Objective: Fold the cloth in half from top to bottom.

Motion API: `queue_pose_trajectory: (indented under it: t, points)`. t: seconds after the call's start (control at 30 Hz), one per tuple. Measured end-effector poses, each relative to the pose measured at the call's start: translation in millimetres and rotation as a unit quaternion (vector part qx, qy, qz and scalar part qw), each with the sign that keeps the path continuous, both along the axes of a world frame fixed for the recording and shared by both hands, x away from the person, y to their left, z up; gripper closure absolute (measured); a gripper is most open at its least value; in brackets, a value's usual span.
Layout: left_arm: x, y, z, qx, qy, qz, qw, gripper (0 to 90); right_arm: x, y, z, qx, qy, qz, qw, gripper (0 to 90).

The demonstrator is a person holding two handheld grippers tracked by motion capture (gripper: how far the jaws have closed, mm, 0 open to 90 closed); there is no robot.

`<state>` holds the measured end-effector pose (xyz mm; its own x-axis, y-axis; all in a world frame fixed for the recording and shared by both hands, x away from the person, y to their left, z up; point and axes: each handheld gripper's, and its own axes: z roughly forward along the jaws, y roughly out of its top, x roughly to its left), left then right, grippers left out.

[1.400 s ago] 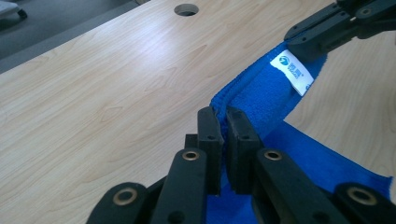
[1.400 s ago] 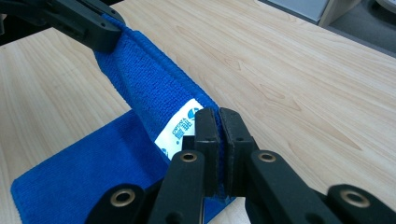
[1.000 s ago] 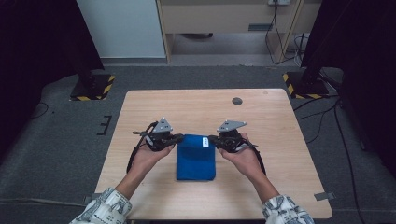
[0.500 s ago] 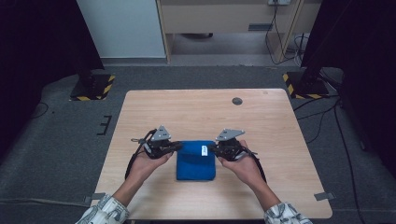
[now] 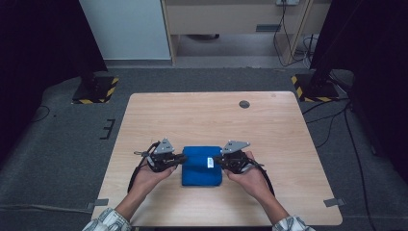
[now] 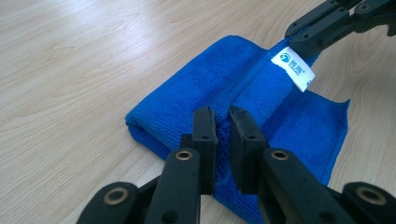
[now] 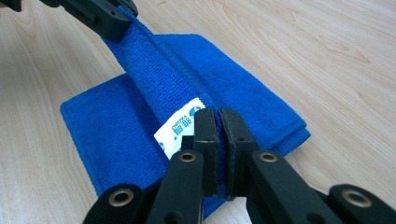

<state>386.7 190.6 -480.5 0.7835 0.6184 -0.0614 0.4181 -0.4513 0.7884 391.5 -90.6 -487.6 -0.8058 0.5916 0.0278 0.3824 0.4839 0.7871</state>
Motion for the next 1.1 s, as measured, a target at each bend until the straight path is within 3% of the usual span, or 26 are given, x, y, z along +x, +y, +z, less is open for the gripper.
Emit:
queue_pose_trajectory:
  t: [0.27,0.47,0.67,1.1]
  points:
    - [-5.8,-0.2,-9.7,-0.005,0.01,-0.002,0.9999,78.4,-4.8,-1.6,-7.3,0.001,0.005,0.0,1.0,85.8]
    - [-7.2,-0.4,-8.7,-0.012,0.007,0.001,0.9999,78.8,-8.7,-4.0,-8.7,0.006,0.004,-0.002,1.0,85.8]
    - [-12.9,0.1,-12.3,-0.02,0.019,-0.006,0.9996,78.7,-11.8,-5.5,-7.8,0.007,0.005,0.0,1.0,85.6]
    - [-18.9,-1.0,-18.9,-0.012,0.024,-0.015,0.9995,75.6,-23.3,-8.5,-16.8,0.002,0.01,0.004,0.9999,84.8]
